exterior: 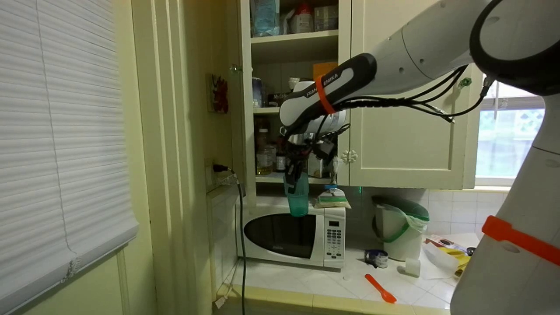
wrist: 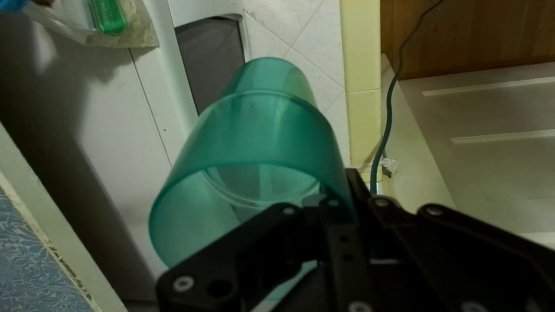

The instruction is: Remove the cup from the cupboard

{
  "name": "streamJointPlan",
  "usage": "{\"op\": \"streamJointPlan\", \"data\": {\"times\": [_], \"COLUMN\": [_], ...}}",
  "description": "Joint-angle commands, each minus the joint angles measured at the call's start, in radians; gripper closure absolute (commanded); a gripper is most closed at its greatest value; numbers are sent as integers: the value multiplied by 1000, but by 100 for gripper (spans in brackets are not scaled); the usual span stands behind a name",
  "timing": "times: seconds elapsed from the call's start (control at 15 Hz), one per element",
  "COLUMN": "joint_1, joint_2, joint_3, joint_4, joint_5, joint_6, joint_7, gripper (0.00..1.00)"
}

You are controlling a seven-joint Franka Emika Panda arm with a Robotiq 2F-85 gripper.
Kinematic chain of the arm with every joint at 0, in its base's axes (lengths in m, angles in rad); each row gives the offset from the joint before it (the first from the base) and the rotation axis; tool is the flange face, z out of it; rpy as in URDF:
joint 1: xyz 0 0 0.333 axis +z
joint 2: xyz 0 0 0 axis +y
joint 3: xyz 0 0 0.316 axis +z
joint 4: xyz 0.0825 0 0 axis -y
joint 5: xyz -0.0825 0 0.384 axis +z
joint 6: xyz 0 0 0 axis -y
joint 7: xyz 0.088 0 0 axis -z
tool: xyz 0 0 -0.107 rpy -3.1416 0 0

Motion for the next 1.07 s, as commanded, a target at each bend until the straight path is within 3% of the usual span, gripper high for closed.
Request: {"op": "streamJointPlan", "data": {"times": [0.0, 0.13, 1.0], "joint_1": [11, 11, 12], "joint_2": [0, 0, 146], "joint_3": [-10, -10, 2], "joint_4": [2, 3, -14], "joint_5": [-4, -4, 13], "joint_6": [-2, -2, -16], "joint_7": [3, 3, -48], "gripper": [94, 98, 98]}}
